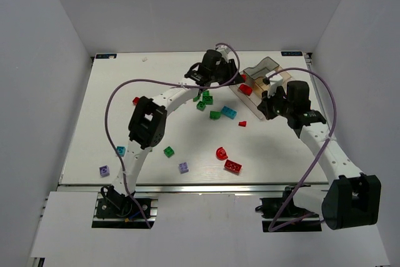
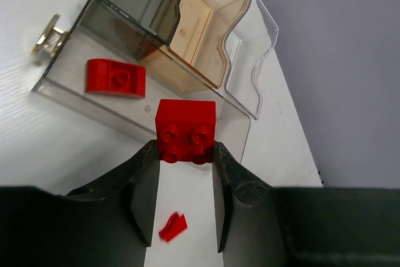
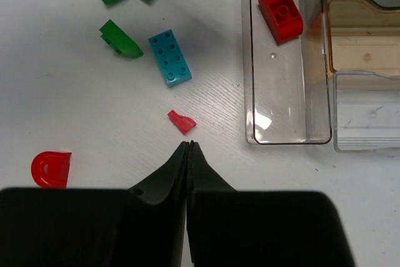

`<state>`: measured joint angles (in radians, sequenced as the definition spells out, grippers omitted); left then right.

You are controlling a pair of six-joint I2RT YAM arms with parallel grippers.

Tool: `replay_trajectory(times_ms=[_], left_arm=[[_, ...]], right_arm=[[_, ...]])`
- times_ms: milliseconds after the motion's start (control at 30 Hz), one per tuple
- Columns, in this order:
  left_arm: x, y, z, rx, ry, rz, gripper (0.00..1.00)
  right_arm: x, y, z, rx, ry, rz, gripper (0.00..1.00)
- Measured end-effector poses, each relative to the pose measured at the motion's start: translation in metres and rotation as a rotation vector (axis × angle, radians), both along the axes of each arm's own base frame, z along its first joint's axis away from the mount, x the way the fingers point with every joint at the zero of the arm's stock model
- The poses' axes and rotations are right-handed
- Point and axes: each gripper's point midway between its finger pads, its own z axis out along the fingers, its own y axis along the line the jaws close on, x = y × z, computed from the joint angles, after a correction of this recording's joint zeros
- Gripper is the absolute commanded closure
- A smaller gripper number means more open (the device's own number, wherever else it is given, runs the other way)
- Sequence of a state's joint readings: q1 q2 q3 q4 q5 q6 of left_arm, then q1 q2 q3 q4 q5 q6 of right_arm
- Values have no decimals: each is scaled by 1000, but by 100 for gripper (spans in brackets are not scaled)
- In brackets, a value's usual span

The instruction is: Sort the legos into containers by color

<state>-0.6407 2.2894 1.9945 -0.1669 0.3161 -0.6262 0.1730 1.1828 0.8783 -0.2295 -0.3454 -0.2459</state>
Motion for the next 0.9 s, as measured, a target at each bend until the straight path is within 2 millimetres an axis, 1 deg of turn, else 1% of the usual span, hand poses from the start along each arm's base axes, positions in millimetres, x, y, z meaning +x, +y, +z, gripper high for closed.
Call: replay_trajectory(times_ms=[67, 100, 167, 200, 267, 300, 333, 367, 400, 433, 467, 500, 533, 567, 600, 633, 667, 700, 733, 767, 800, 867, 900], left_arm=[[7, -14, -13, -19, 1, -2, 91], [10, -20, -18, -26, 3, -2, 89], [14, -29, -25, -39, 6, 4, 85], [16, -32, -27, -45, 6, 10, 80], [19, -40, -25, -57, -2, 20, 71], [22, -42, -23, -61, -10, 29, 63], [23, -43, -23, -62, -11, 35, 51], [23, -45, -21, -63, -14, 44, 47], [23, -46, -21, -63, -16, 48, 43], [23, -47, -20, -64, -17, 51, 36], [24, -47, -20, -63, -17, 56, 34], [24, -47, -19, -63, -14, 62, 34], [24, -46, -19, -63, -10, 67, 33], [25, -46, -19, -63, -9, 70, 33], [25, -47, -19, -63, -10, 71, 33], [25, -47, -19, -63, -9, 73, 33], [25, -46, -20, -62, -8, 74, 33], [25, -46, -21, -59, -5, 76, 36], [25, -46, -21, -58, -4, 76, 36], [26, -45, -22, -53, -5, 82, 38], [27, -43, -22, -48, -4, 90, 50], [31, -35, -22, -30, -5, 112, 68], [30, -29, -23, -9, -6, 124, 81]], right_arm=[[-3, -2, -1, -1, -2, -9, 100], [-5, -3, -2, -2, -2, -10, 100], [-11, -4, -6, -2, 4, -11, 100], [-12, -4, -8, -3, 5, -11, 100], [-16, -5, -11, -4, 13, -11, 100], [-16, -5, -12, -4, 17, -11, 100], [-17, -5, -13, -5, 19, -11, 100], [-17, -5, -13, -5, 20, -11, 97], [-17, -5, -13, -6, 19, -9, 80], [-17, -5, -13, -5, 19, -7, 72], [-18, -4, -14, -6, 19, -2, 63], [-18, -4, -13, -7, 16, 8, 51], [-19, -2, -14, -8, 14, 24, 47], [-20, -1, -14, -10, 13, 41, 43], [-21, 2, -15, -8, 15, 67, 35], [-23, 5, -18, -7, 25, 93, 32], [-26, 8, -21, -6, 37, 122, 30], [-29, 11, -23, -6, 45, 153, 29], [-33, 14, -26, -6, 55, 186, 29], [-38, 17, -27, -5, 59, 232, 29], [-44, 21, -29, -2, 63, 282, 30], [-56, 28, -31, -2, 58, 389, 35], [-63, 31, -32, -3, 61, 445, 40]])
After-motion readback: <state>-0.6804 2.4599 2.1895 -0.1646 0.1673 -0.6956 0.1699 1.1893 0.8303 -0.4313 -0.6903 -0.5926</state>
